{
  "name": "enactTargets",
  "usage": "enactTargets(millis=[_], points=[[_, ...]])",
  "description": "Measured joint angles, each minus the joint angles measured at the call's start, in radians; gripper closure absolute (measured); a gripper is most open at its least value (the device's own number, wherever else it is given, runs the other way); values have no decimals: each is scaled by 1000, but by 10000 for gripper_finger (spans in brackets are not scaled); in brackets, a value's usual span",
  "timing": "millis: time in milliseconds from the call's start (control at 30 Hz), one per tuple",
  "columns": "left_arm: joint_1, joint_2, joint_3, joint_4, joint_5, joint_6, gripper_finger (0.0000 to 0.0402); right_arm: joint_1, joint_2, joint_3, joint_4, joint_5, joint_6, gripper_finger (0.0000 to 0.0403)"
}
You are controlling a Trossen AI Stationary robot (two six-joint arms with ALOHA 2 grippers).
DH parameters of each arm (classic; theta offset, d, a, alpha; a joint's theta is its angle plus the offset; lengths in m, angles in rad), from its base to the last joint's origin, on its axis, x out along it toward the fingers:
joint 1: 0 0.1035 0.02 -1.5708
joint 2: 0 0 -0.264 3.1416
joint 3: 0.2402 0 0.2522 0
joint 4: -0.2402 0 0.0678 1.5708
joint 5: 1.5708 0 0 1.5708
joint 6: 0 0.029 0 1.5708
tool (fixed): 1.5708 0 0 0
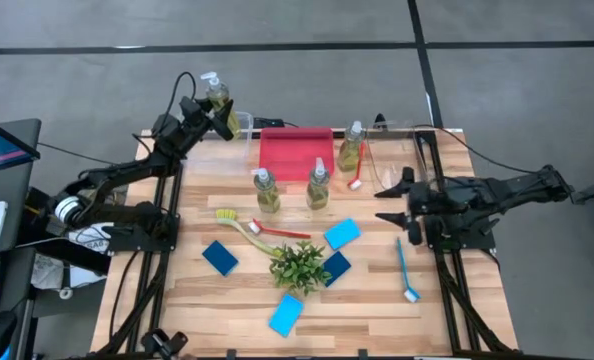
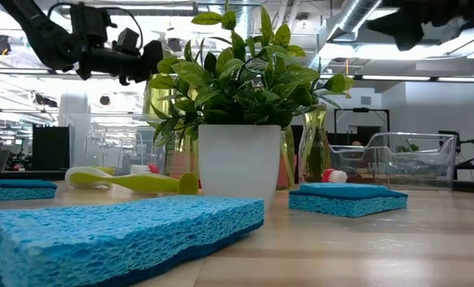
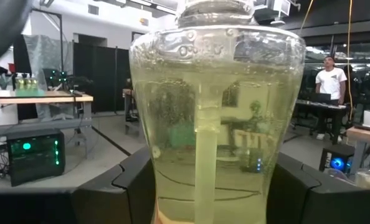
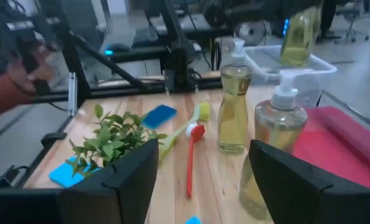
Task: Pick & Place Kitchen Sink Supplies
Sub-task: Put the yellow dishwashing liquid into the white bin
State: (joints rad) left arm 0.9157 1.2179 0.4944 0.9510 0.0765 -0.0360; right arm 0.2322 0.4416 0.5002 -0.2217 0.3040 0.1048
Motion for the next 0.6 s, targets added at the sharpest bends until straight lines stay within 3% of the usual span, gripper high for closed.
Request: enactTargets(millis=[600], points=[[0,289,0,171,-2,2,183,23,-56,-9,-18,9,1,158]])
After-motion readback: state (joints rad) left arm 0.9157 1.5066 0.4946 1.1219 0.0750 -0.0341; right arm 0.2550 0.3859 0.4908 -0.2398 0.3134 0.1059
